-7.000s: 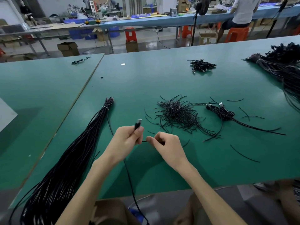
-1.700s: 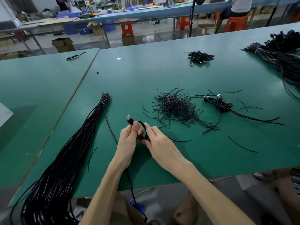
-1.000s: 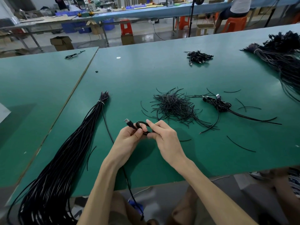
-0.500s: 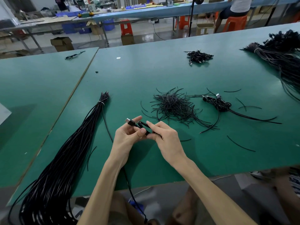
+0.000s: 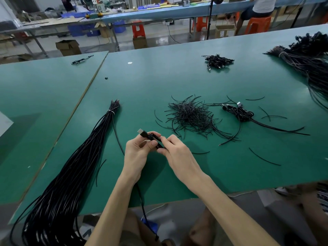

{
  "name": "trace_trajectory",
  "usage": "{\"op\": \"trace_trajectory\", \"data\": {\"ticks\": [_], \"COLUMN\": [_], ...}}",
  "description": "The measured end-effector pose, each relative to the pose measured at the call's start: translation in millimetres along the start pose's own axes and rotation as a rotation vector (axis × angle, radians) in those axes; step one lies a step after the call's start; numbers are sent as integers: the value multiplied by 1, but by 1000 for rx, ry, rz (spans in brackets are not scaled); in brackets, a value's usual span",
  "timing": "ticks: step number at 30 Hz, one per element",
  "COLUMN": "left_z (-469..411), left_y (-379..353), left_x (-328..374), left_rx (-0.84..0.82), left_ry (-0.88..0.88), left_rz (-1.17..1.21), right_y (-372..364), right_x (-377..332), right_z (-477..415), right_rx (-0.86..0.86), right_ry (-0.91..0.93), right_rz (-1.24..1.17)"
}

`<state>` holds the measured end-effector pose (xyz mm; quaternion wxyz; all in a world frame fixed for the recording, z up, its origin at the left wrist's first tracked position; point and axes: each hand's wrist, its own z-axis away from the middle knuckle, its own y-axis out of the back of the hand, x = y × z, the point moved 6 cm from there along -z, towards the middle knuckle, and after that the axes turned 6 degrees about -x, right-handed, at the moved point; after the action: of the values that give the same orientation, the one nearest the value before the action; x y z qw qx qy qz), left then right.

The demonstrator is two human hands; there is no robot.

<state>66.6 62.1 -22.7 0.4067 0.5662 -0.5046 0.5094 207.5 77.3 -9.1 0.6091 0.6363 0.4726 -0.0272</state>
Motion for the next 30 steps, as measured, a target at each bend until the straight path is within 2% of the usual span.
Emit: {"op": "trace_trajectory", "data": {"ticks": [10,14,25,30], "left_z": [-2,-2,-1,0], "left_y": [3,3,5,1], "left_x": [-4,-3,-5,-1], "left_rx": [72,94,101,71], "left_ry": [37,26,55,36], "left_rz": [-152,-221,-177,-138], "right_y": [-8,-9,-10,-6], "right_x": [-8,-11,-7,-10], "right_z": [2,2,1,2], "right_rx": [-34,-45,-46,9], "right_ry": [67,77,44,37], "right_rz": [235,253,277,285]}}
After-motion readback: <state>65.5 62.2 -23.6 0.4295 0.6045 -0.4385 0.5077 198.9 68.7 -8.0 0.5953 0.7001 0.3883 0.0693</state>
